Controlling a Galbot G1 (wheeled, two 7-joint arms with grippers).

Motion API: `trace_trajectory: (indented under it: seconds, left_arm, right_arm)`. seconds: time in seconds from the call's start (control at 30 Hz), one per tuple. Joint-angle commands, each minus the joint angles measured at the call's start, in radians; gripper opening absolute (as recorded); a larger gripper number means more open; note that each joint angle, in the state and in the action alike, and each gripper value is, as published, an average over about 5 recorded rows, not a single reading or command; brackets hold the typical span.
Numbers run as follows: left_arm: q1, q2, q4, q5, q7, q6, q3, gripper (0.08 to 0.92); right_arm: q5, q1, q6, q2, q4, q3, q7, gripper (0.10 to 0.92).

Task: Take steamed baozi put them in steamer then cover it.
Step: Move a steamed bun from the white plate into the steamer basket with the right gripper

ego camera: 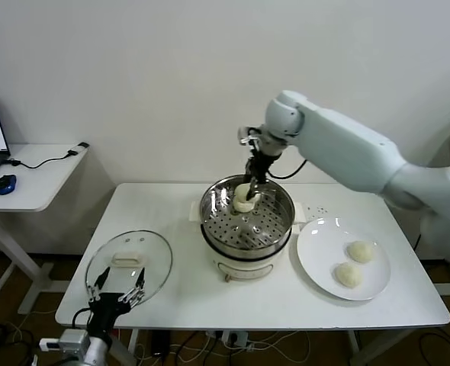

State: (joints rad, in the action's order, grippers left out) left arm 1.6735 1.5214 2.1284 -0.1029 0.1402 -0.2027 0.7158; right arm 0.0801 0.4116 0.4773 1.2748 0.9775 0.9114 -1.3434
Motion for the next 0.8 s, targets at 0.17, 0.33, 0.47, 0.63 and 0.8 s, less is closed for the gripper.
trace_trajectory:
  seconds: [0.17,0.33,0.47,0.63,0.8]
  left_arm:
    - [-0.011,0.001,-0.004,-0.015,0.000,0.001,0.003,0.823]
    - [-0.015,0.001,-0.009,-0.016,0.001,0.000,0.001,0.823]
    - [-0.016,0.003,-0.010,-0.016,0.001,0.001,-0.001,0.823]
    - [-0.015,0.003,-0.013,-0.015,0.002,0.002,0.000,0.823]
    - [-0.012,0.006,-0.007,-0.010,0.003,0.001,-0.005,0.823]
  right_arm:
    - [-0.109,-0.088,-0.008,0.215,-0.172,0.011,0.022,0.521]
    - [-0.117,-0.101,-0.006,0.211,-0.164,0.012,0.022,0.526]
    - [-0.124,-0.110,-0.006,0.201,-0.160,0.014,0.023,0.526]
    - [-0.120,-0.118,-0.001,0.178,-0.130,0.014,0.024,0.526]
    - [-0.107,-0.112,0.010,0.145,-0.089,0.008,0.026,0.552]
